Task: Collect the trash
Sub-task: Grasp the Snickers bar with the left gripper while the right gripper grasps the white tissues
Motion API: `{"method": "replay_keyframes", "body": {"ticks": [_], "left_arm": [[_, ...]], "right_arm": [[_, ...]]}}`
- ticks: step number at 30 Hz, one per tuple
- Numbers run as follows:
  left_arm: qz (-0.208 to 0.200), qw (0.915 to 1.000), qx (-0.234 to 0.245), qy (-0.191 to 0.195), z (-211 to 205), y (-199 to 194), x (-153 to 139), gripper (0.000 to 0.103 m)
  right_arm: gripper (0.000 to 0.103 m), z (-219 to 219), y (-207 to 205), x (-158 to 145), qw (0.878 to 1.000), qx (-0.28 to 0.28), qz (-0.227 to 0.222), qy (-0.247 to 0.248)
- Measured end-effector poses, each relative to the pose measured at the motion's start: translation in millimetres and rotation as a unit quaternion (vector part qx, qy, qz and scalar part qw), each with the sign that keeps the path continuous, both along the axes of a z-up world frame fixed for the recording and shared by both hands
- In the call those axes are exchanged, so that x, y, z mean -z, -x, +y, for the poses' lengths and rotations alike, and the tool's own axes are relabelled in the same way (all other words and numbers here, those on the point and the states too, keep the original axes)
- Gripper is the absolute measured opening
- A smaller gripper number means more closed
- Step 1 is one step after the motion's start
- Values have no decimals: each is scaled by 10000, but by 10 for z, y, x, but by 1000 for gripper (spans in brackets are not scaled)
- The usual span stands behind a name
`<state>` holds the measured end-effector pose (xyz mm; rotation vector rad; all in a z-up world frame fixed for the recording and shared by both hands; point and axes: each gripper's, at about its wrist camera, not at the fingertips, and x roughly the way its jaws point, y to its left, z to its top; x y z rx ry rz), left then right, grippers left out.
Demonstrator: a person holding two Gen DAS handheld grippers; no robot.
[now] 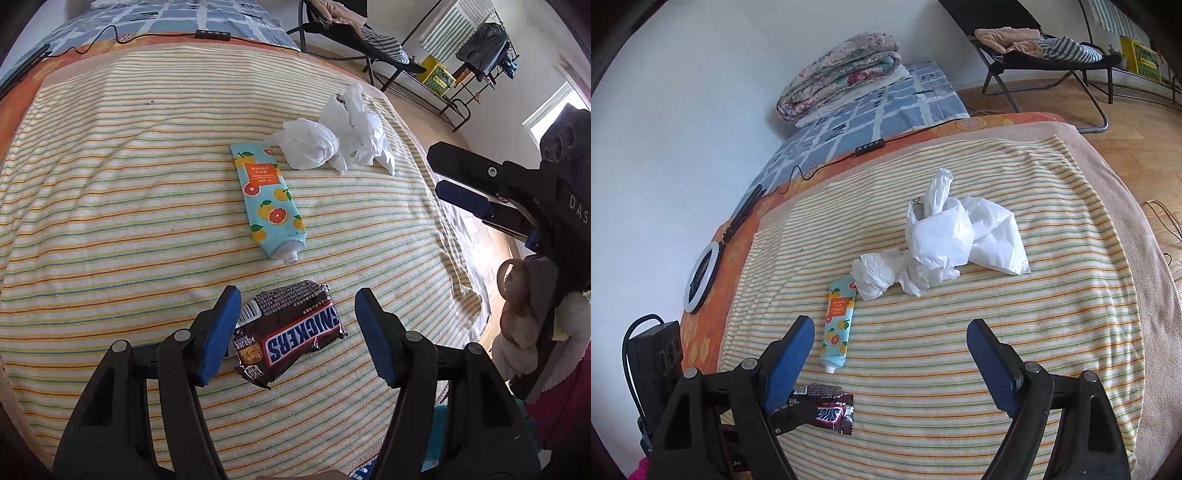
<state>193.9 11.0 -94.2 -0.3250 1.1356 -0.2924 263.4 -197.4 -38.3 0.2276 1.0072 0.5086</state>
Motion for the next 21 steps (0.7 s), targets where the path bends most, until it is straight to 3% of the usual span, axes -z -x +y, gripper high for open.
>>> {"method": "replay_keyframes", "body": {"ticks": [4,8,11,14,17,18,21], "left_arm": [[188,9996,134,157,-19,34,68,66],[123,9988,453,-116,-165,150,26,66],[-58,9942,810,-710,-349,263,-3,66],[-102,9844,1028,-1427,-503,328,64,66],[-199,9815,1018,-1612,-536,353,97,66],[-209,9818,1001,-1598,-527,348,95,64],[-231,9828,882,-1606,-462,318,93,45]], "right_arm": [[86,-8,-38,71,9999,58,138,-44],[86,-12,-45,89,9999,60,144,-25],[86,-25,-52,72,9999,71,87,14],[86,-49,-82,61,9999,125,22,76],[86,-93,-161,59,9995,264,-62,169],[86,-113,-197,59,9993,322,-72,176],[86,-163,-330,60,9986,473,-107,192]]}}
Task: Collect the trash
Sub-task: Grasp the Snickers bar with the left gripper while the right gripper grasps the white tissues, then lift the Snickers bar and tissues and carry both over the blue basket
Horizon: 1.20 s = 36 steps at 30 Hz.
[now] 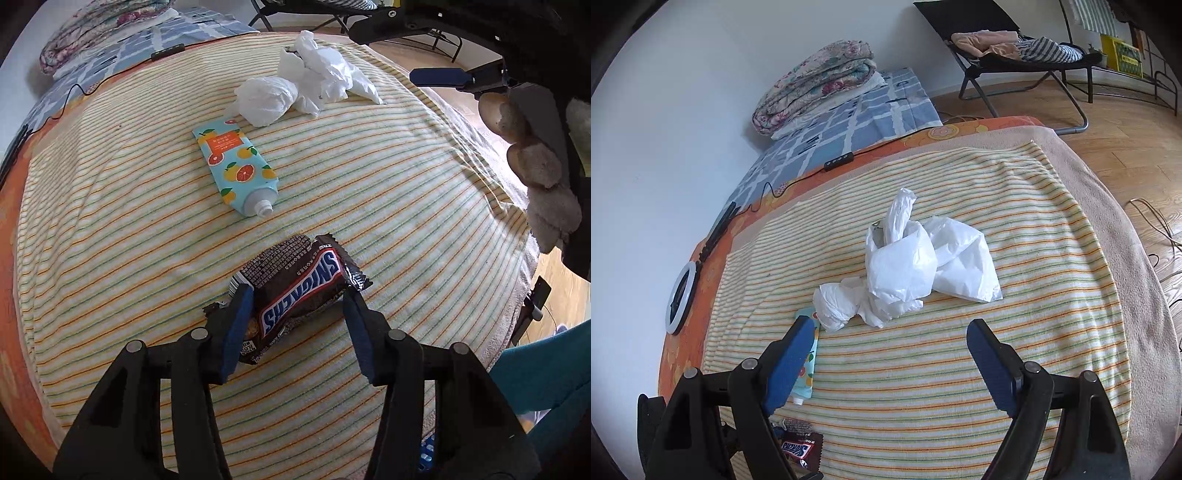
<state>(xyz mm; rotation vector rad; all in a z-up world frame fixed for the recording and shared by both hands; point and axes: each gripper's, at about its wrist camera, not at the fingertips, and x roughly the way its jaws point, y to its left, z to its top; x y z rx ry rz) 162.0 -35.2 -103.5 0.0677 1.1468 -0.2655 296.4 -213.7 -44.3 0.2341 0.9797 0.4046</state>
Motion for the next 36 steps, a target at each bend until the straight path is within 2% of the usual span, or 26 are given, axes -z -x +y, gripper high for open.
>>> {"method": "replay_keyframes", "body": {"ticks": [4,7,13,17,21,24,27,29,30,36], "left_arm": [[9,9997,-137,177,138,-65,-23,24],[25,9993,-215,298,193,-103,-18,16],[28,9989,-263,389,210,-124,3,15],[23,9988,-275,405,201,-135,13,15],[20,9987,-268,434,217,-124,18,15],[8,9987,-270,432,222,-123,21,15],[-10,9988,-274,417,210,-120,21,14],[-16,9987,-287,417,205,-112,19,13],[-21,9987,-296,422,205,-109,13,13],[-106,9986,-307,414,206,-54,-63,12]], "right_arm": [[86,-23,-184,5,9998,181,-35,-15],[86,20,-304,-3,9998,212,-67,-23],[86,179,-482,88,9998,170,-55,31],[86,255,-595,240,9995,191,41,248],[85,221,-703,413,9990,305,228,244],[79,152,-746,459,9991,330,235,83],[64,115,-733,439,9995,246,216,-14],[49,119,-699,417,9997,172,186,-37],[45,122,-683,403,9998,140,170,-26],[42,99,-527,204,9997,60,-189,110]]}}
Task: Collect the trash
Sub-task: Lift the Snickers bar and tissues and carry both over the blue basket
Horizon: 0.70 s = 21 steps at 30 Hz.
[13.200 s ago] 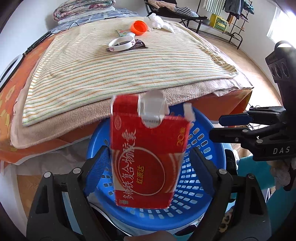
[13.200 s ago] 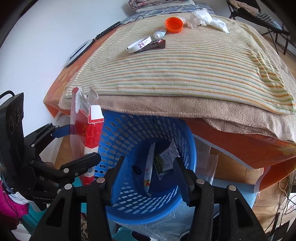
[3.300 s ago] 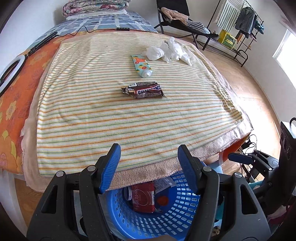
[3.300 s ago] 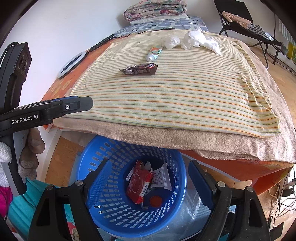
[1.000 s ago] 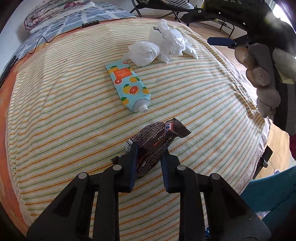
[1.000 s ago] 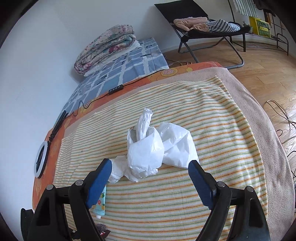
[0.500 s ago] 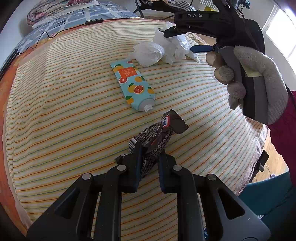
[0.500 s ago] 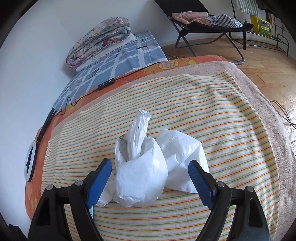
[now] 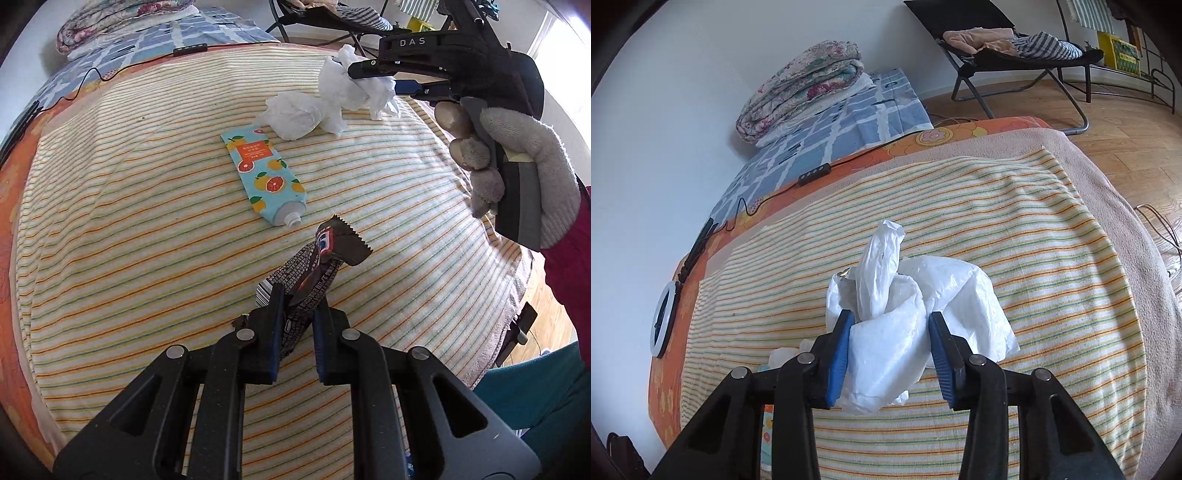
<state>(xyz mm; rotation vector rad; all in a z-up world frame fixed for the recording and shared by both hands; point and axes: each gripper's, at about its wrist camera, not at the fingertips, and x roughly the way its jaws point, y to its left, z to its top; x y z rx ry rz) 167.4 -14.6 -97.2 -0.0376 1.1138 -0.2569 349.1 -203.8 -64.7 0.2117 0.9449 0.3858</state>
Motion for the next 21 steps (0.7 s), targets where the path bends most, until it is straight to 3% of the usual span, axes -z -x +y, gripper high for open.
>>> {"method": "replay_keyframes", "body": {"ticks": [10,21], "left_arm": [[-284,9995,-150,60,40,130,-299,12],[-575,9981,-225,78,1,457,-592,12]], "right_arm": [[42,-87,458,-589,9964,-164,-801,233],[42,-222,1117,-886,9944,-526,-907,124]]}}
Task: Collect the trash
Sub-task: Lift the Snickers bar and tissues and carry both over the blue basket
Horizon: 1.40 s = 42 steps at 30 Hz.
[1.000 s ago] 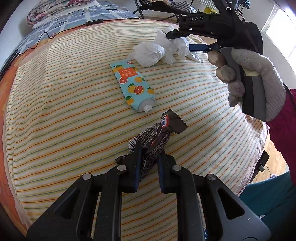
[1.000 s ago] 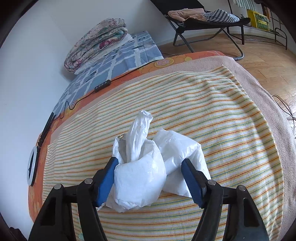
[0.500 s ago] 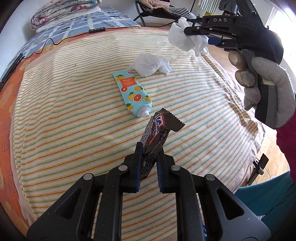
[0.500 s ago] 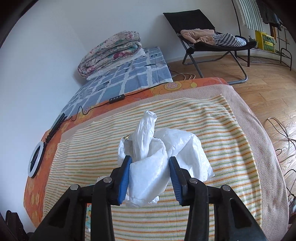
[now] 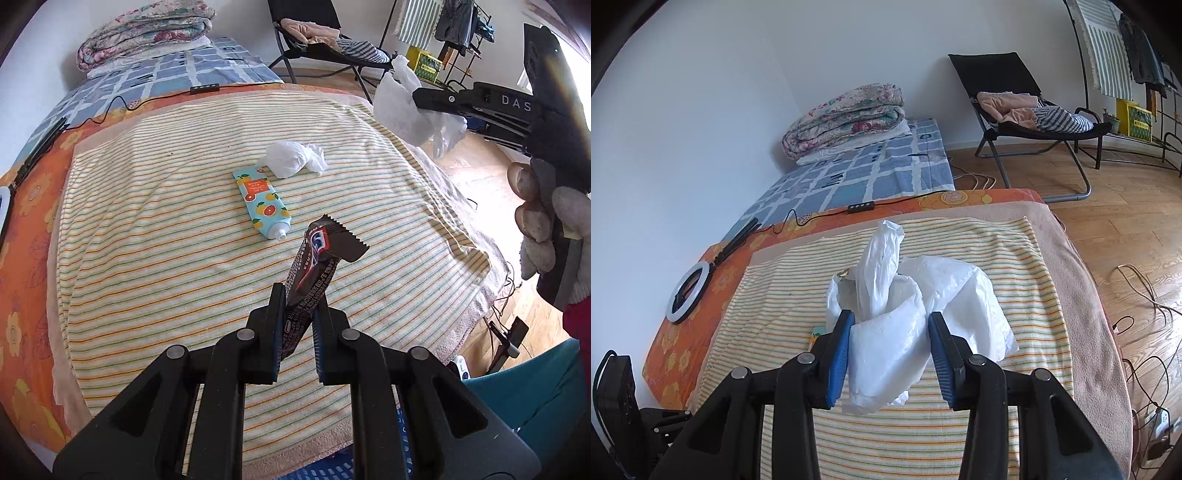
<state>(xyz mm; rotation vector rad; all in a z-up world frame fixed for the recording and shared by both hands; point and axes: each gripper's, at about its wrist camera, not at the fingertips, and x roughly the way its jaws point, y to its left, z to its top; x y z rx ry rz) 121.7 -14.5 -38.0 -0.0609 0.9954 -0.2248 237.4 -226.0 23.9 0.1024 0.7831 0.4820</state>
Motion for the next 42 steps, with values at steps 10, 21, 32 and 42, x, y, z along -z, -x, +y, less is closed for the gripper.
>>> {"method": "replay_keyframes", "body": {"ticks": [10,21,32,42], "left_arm": [[-162,9999,10,1,-120,447,-134,12],[-71,10000,20,37,-236,921,-47,12],[62,9999,-78,106,-265,1326,125,12],[224,9997,-13,-1,-333,1575,328,12]], "right_arm": [[42,-20,768,-25,9985,-517,-12,167],[42,-33,1533,39,9944,-1017,-80,285],[42,-149,2101,302,9902,-1347,210,309],[42,-141,2451,546,9849,-1617,507,348]]}}
